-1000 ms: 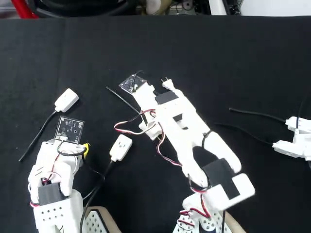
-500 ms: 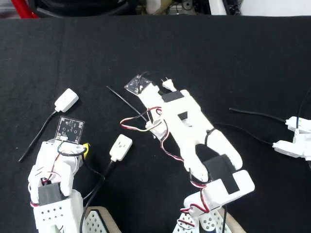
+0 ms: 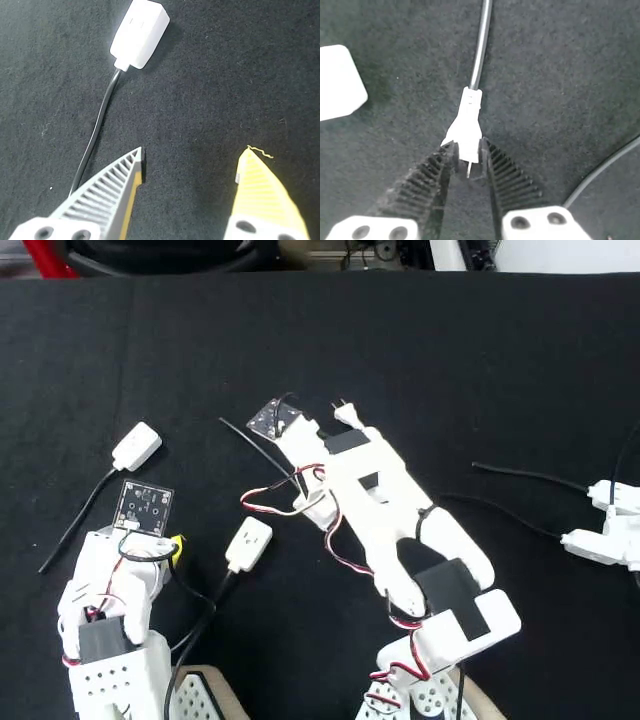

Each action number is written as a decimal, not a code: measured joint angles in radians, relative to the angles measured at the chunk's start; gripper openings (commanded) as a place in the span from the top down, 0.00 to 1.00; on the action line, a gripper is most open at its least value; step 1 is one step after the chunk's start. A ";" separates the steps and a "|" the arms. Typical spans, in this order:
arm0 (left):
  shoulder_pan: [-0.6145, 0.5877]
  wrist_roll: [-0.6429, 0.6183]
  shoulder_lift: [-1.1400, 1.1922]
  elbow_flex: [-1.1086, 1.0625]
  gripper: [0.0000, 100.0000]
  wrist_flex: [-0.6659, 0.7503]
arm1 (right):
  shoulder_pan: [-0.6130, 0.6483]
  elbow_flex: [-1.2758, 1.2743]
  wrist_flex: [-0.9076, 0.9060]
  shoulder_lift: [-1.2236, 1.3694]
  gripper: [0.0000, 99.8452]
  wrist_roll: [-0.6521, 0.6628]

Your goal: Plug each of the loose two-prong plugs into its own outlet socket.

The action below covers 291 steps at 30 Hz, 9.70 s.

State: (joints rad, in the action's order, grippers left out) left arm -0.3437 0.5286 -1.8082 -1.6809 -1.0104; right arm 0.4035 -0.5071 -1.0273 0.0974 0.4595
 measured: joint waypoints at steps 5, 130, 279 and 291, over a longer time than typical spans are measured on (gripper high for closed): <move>0.000 0.000 0.000 0.000 0.70 0.000 | 0.028 0.044 0.011 0.060 0.93 -0.006; 0.000 0.002 0.000 0.000 0.70 0.000 | 0.066 0.086 -0.147 0.000 0.82 -0.057; 0.054 -0.003 0.000 0.000 0.70 0.000 | 0.110 -0.615 0.327 -0.996 0.99 -0.361; 0.213 -0.130 0.000 0.000 0.70 0.103 | 0.273 -1.062 0.776 -1.462 0.99 -0.698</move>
State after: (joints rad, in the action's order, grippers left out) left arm -0.1304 0.3982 -1.8082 -1.6809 -0.9076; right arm 0.6767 -1.5689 -0.2509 -1.3648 -0.2386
